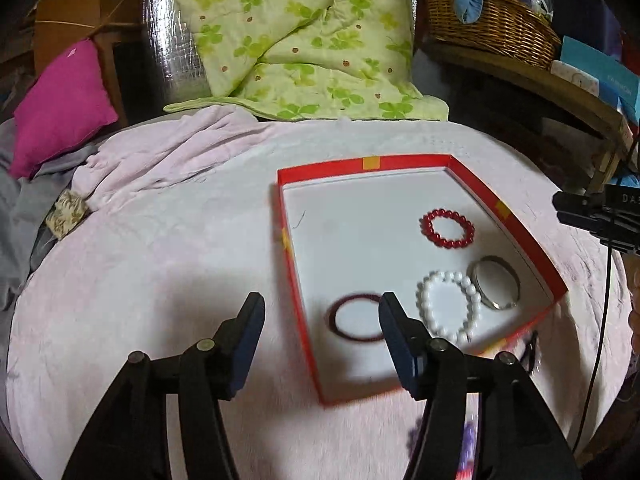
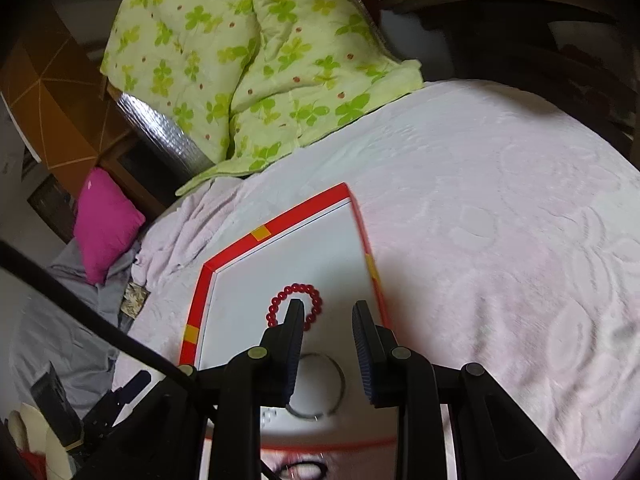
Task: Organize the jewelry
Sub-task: 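Raise both open tools away from the tray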
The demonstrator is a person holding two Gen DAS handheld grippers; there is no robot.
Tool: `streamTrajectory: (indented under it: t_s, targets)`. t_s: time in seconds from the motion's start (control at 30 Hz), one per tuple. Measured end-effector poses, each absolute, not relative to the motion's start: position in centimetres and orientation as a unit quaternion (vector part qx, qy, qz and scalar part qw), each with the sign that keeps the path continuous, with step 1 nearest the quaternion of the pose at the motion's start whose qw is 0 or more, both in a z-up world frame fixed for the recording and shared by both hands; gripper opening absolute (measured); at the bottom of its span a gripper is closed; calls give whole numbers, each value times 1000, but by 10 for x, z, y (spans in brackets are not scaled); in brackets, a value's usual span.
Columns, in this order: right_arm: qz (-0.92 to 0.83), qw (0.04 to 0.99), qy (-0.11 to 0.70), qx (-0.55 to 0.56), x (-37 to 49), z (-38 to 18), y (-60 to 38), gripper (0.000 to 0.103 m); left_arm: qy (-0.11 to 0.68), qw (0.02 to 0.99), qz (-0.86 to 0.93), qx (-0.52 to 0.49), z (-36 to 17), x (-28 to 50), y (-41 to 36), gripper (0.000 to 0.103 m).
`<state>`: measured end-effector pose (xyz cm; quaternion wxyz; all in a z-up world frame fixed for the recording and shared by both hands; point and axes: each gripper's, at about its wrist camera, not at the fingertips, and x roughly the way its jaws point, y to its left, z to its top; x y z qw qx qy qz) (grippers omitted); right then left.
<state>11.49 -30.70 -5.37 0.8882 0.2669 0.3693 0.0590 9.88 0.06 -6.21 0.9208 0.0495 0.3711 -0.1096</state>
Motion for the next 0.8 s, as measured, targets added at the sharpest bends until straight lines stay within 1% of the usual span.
streamTrajectory:
  t_s: [0.37, 0.6, 0.7, 0.77, 0.8]
  targets:
    - [68, 873, 393, 282, 40, -71, -318, 28, 380, 908, -168, 62, -68, 47, 3, 61]
    - [84, 864, 408, 284, 29, -79, -308, 28, 401, 875, -255, 89, -85, 14, -20, 60]
    - [88, 861, 410, 288, 32, -79, -305, 28, 417, 862, -273, 86, -94, 13, -25, 47]
    - [93, 860, 412, 286, 34, -80, -302, 28, 428, 857, -274, 82, -99, 17, -28, 43]
    - [95, 860, 413, 283, 34, -79, -300, 28, 431, 856, -275, 80, -100, 19, -29, 39]
